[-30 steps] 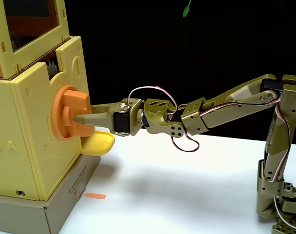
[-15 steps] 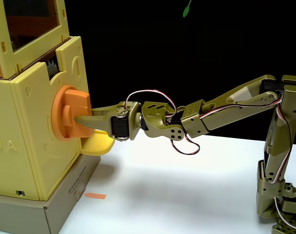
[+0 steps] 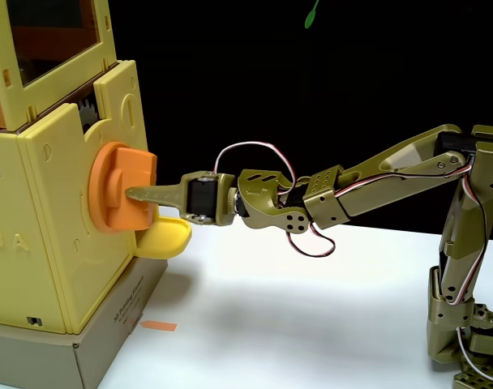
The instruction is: Turn the button of vending machine.
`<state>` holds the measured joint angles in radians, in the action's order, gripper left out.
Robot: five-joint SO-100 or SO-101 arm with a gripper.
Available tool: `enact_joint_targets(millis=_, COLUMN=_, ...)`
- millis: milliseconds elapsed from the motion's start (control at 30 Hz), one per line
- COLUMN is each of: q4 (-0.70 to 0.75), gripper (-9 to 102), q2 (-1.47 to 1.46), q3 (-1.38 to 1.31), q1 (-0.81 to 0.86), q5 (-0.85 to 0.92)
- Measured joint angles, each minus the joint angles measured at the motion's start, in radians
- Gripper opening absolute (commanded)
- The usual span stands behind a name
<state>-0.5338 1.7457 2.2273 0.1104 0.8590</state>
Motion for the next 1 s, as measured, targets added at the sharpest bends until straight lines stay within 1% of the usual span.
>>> enact_joint_targets(millis=100, q4=0.018, gripper=-1, q2=0.021, q3=0.011, q1=-0.005, q5=-0.213)
enact_joint_targets(millis=200, q4=0.094, gripper=-1, q2=0.058, q3=0.012, q1=-0.006, q5=-0.451)
enact_joint_targets(millis=367, q4=0.175, gripper=-1, q2=0.098, q3=0.017, q1=-0.011, q5=-0.864)
enact_joint_targets(millis=500, q4=0.190, gripper=0, q2=0.109, q3=0.017, q1=-0.014, q5=-1.232)
enact_joint_targets(millis=767, q4=0.195, gripper=0, q2=0.124, q3=0.018, q1=-0.031, q5=-2.049)
enact_joint_targets(millis=900, q4=0.176, gripper=0, q2=0.130, q3=0.020, q1=-0.032, q5=-2.368)
enact_joint_targets(millis=1000, q4=0.140, gripper=0, q2=0.130, q3=0.028, q1=-0.037, q5=-2.546)
